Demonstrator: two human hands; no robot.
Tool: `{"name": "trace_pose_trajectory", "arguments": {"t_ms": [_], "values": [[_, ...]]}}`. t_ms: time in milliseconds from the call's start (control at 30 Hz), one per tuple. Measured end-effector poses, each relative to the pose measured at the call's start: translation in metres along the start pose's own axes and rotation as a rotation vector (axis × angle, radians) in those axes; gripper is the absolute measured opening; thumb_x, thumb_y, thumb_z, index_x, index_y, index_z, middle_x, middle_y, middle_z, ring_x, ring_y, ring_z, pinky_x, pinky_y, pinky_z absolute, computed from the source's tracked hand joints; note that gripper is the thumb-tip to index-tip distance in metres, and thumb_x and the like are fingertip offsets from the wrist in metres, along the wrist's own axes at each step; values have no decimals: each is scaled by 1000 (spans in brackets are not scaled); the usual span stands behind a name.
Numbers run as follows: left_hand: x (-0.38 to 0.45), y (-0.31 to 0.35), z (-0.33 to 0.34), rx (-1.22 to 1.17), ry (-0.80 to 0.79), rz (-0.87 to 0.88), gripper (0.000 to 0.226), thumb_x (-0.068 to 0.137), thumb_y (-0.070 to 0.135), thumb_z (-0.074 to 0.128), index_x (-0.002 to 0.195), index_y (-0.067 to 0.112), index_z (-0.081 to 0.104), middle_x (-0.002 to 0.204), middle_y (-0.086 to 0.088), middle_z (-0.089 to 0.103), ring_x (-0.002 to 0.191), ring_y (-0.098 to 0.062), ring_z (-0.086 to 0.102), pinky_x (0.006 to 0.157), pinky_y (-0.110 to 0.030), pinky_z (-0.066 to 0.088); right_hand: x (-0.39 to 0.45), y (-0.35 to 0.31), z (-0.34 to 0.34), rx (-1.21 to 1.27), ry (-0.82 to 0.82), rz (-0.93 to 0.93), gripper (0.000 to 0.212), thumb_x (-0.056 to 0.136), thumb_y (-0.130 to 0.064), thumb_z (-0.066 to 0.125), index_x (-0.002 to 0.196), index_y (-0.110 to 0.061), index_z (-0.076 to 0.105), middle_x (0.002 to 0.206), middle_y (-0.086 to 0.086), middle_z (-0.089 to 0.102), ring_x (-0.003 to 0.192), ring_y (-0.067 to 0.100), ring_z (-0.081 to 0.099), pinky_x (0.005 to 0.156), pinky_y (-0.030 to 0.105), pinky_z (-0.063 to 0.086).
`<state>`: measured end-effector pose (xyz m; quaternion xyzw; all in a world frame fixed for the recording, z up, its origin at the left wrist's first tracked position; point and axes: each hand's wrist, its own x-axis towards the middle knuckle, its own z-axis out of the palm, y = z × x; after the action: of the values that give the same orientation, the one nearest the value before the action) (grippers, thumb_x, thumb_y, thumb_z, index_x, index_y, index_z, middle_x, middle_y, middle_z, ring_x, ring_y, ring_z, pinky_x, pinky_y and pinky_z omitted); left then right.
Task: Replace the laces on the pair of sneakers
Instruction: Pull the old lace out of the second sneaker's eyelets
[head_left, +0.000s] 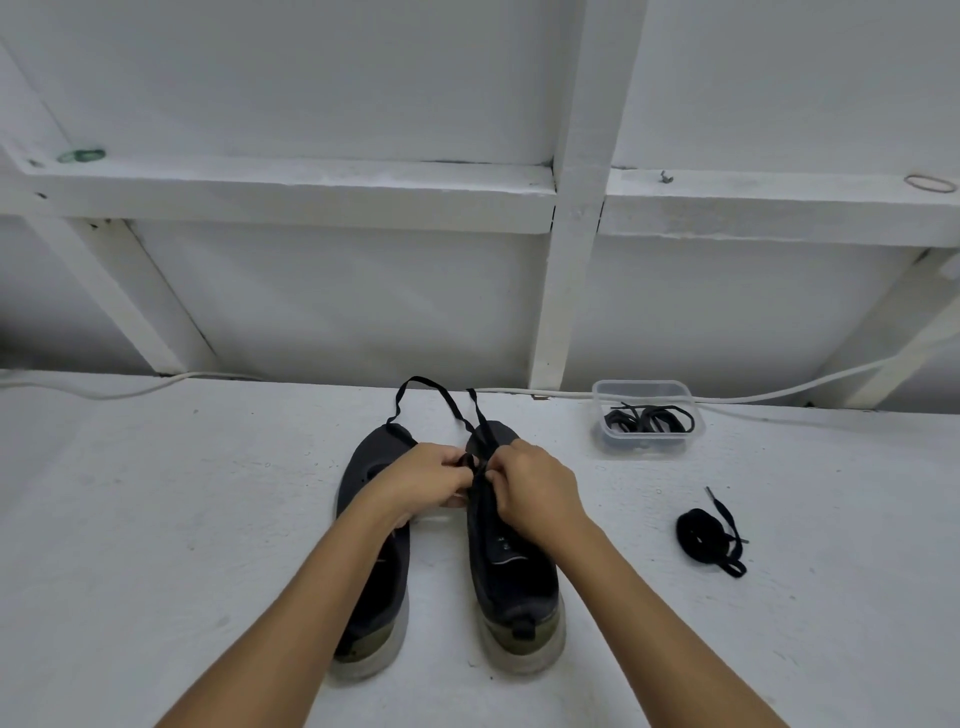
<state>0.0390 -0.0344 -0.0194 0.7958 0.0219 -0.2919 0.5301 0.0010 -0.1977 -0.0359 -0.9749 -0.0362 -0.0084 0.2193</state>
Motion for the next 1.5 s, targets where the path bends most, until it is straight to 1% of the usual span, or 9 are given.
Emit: {"name": "trace_pose_trajectory", "arguments": {"t_ms": [100, 367, 533, 667, 900, 1067, 1233, 1333, 1500], "values": [[0, -3, 0, 42, 15, 19, 17, 97, 8, 60, 104, 15, 74, 102, -5, 77, 91, -7, 73, 75, -19, 58, 0, 1, 5, 5, -5, 2, 18, 100, -28, 51, 107, -19, 66, 108, 0, 61, 103, 23, 57, 71, 31, 40], [1, -1, 16, 192, 232, 93, 5, 90, 12, 71, 88, 11, 75, 79, -6, 77, 88, -19, 74, 92, -37, 56, -3, 7, 19, 269, 35, 182, 11, 98, -28, 57, 97, -24, 67, 100, -8, 67, 92, 12, 57, 66, 26, 36], [4, -4, 27, 175, 328, 116, 11, 93, 12, 68, 83, 16, 72, 68, 6, 70, 53, 10, 61, 56, -3, 43, 0, 5, 19, 419, 23, 270, 10, 96, -25, 62, 88, -27, 68, 81, -12, 67, 78, 11, 59, 60, 22, 38], [7, -4, 23, 193, 326, 101, 9, 93, 13, 66, 86, 11, 72, 68, 5, 70, 49, 9, 60, 53, -3, 42, 0, 2, 16, 467, 36, 307, 9, 95, -26, 66, 88, -27, 72, 83, -11, 71, 81, 11, 64, 70, 26, 47], [2, 3, 14, 51, 415, 53, 10, 101, 10, 49, 105, 5, 57, 92, -15, 73, 66, -18, 74, 74, -38, 62, -11, 17, 10, 724, 146, 338, 10, 90, -18, 74, 92, -27, 70, 78, -9, 69, 72, 4, 64, 65, 6, 44], [-18, 7, 19, 580, 363, 76, 65, 97, 28, 59, 153, 18, 28, 150, -10, 39, 127, -33, 52, 100, -38, 41, -17, 43, -1, 676, 188, 386, 11, 92, -18, 70, 87, -25, 76, 85, -12, 74, 75, 3, 68, 69, 20, 53], [-40, 8, 47, 557, 241, 101, 44, 96, 50, 55, 122, 15, 64, 125, 0, 58, 113, -21, 58, 95, -34, 48, -12, 51, -8, 571, 58, 238, 8, 89, -27, 74, 87, -33, 78, 83, -17, 74, 73, -1, 67, 72, 17, 52], [-44, 9, 61, 469, 202, 91, 39, 89, 53, 60, 99, 15, 62, 103, 1, 59, 96, -18, 59, 82, -34, 50, -2, 50, -10, 393, 8, 101, 10, 88, -30, 77, 97, -27, 81, 88, -19, 67, 80, -1, 61, 76, 15, 46], [-42, 1, 86, 494, 189, 57, 80, 88, 51, 64, 146, 6, 32, 148, -8, 34, 139, -24, 36, 112, -37, 38, 7, 46, -11, 178, -97, -13, 7, 96, -24, 63, 96, -23, 70, 95, -9, 65, 87, 14, 60, 74, 29, 48]]}}
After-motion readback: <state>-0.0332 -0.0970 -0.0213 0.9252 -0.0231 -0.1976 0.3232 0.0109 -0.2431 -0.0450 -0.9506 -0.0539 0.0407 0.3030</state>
